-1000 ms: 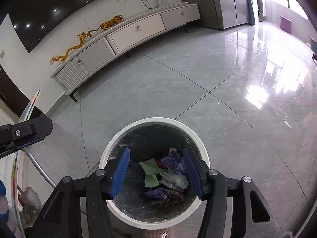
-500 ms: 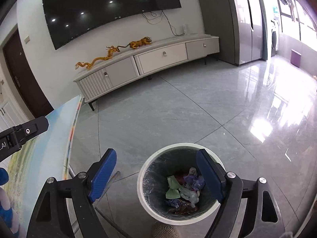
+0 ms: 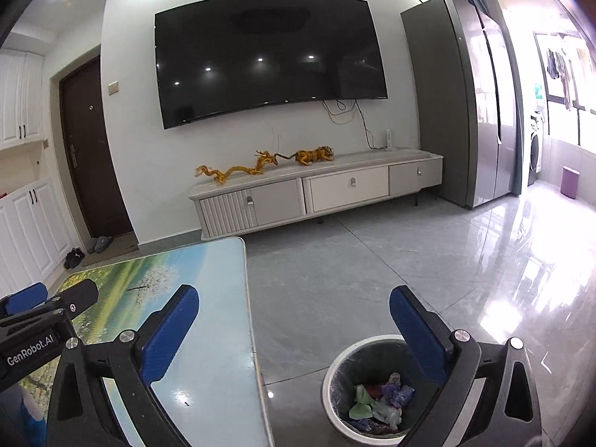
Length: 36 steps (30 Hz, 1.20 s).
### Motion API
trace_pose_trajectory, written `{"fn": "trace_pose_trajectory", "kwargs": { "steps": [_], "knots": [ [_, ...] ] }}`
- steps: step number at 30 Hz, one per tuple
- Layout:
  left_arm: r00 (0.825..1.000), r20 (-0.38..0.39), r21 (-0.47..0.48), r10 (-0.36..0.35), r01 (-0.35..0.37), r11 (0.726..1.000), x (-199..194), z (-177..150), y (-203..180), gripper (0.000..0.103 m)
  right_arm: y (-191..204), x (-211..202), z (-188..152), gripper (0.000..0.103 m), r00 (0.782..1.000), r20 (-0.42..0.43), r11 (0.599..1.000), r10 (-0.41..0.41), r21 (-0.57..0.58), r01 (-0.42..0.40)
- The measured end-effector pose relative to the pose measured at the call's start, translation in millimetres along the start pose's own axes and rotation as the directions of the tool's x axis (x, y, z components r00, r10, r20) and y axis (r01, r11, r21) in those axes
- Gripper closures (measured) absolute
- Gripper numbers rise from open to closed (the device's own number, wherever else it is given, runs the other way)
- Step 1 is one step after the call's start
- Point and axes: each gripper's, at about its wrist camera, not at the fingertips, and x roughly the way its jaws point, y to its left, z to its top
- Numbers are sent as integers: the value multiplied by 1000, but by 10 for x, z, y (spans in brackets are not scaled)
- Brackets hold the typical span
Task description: Collect trash
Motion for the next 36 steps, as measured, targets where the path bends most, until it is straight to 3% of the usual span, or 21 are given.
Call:
{"fn": "trace_pose_trajectory", "kwargs": {
  "steps": [6, 11, 22, 36],
  "knots": [
    [999, 46, -59, 30, -27, 998, -182, 3, 351, 6, 294, -70, -19, 0, 999, 24, 999, 36, -31, -36],
    [997, 57, -82, 50, -45, 996, -246, -13, 489, 6, 333, -71, -54, 0, 1000, 17, 1000, 15, -18, -15],
    [995, 46, -94, 86, -82, 992, -183, -64, 554, 6, 200, -23, -138, 0, 997, -12, 997, -75, 29, 76],
    [986, 28, -107, 165, -161, 981, -97, -123, 681, 6, 195, 43, -235, 0, 992, -61, 993, -115, -3, 115]
  ]
}}
